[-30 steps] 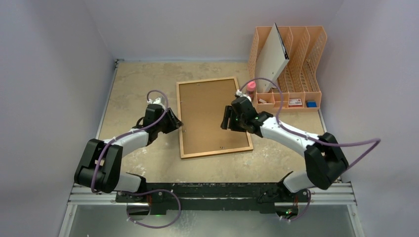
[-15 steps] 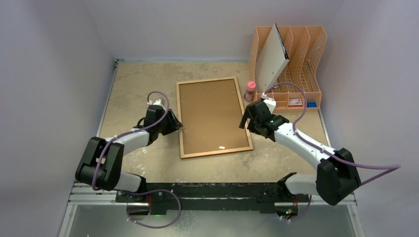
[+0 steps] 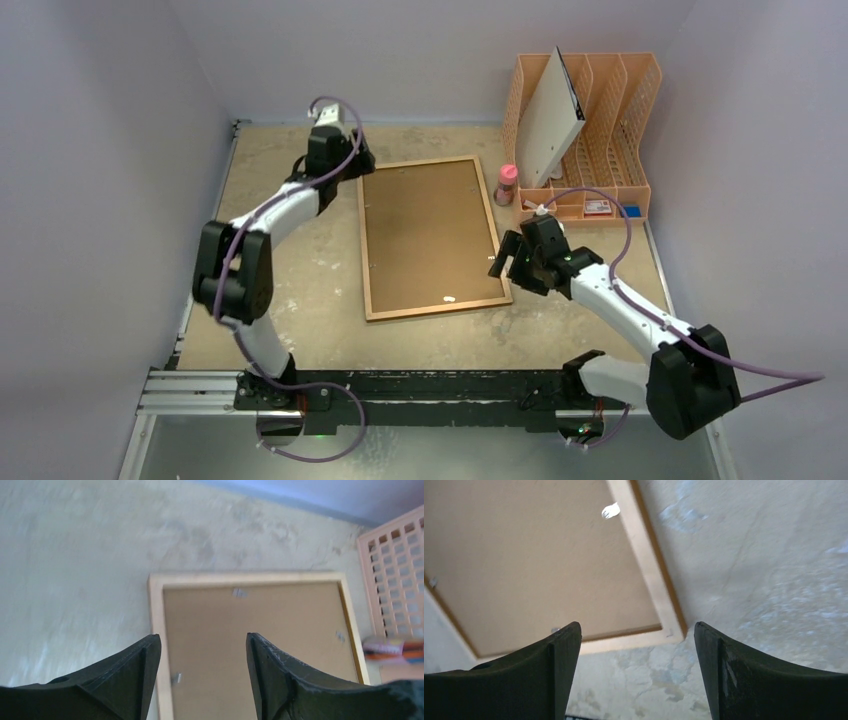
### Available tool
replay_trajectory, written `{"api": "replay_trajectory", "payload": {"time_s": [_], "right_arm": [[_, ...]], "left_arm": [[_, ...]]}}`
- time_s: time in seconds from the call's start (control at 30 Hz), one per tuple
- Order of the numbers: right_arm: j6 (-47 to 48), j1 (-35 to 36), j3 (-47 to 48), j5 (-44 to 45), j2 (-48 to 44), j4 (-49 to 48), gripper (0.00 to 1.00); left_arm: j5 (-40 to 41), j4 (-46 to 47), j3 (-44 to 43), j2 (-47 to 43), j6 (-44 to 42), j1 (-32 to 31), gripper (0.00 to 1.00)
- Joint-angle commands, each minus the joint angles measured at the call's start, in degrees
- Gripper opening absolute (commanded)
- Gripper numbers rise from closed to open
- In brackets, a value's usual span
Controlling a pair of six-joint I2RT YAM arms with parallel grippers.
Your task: Put the photo into the frame
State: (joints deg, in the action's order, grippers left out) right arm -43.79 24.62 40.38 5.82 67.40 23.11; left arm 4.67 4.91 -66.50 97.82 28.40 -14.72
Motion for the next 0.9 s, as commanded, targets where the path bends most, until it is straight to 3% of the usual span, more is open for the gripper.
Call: {"api": "replay_trajectory", "payload": {"time_s": [0.0,0.17,0.27,0.43,0.73,0.87], "right_arm": [[3.02,-0.19,-2.56,-14.83,-2.74,-0.38,0.84],[7.14,-0.19,-6.37,-25.17,-2.86,-2.46,0.83],[7.06,-0.10,-8.41,-26.65,-1.38,-4.72,0.82],[6.04,-0.10,-10.54,-27.51,-0.64,-7.62,0.82],[4.11,-0.06,-9.69,-24.41,6.91,-14.10,0.82],[3.04,-0.09,-7.43,-22.46,10.13,-17.15,0.82]], "left_arm": [[-8.44,-2.61,-18.29,14.05,-9.69,1.53,0.65],[-19.57,-3.52,-34.12,29.40,-10.34,3.29,0.65],[-23.59,-2.60,-39.37,34.75,-10.69,3.61,0.66],[-30.33,-8.65,-46.80,41.71,-11.64,3.91,0.67],[-36.31,-12.54,-42.16,41.16,-10.38,5.85,0.65],[-40.20,-13.28,-32.57,34.51,-12.14,7.28,0.64]]}}
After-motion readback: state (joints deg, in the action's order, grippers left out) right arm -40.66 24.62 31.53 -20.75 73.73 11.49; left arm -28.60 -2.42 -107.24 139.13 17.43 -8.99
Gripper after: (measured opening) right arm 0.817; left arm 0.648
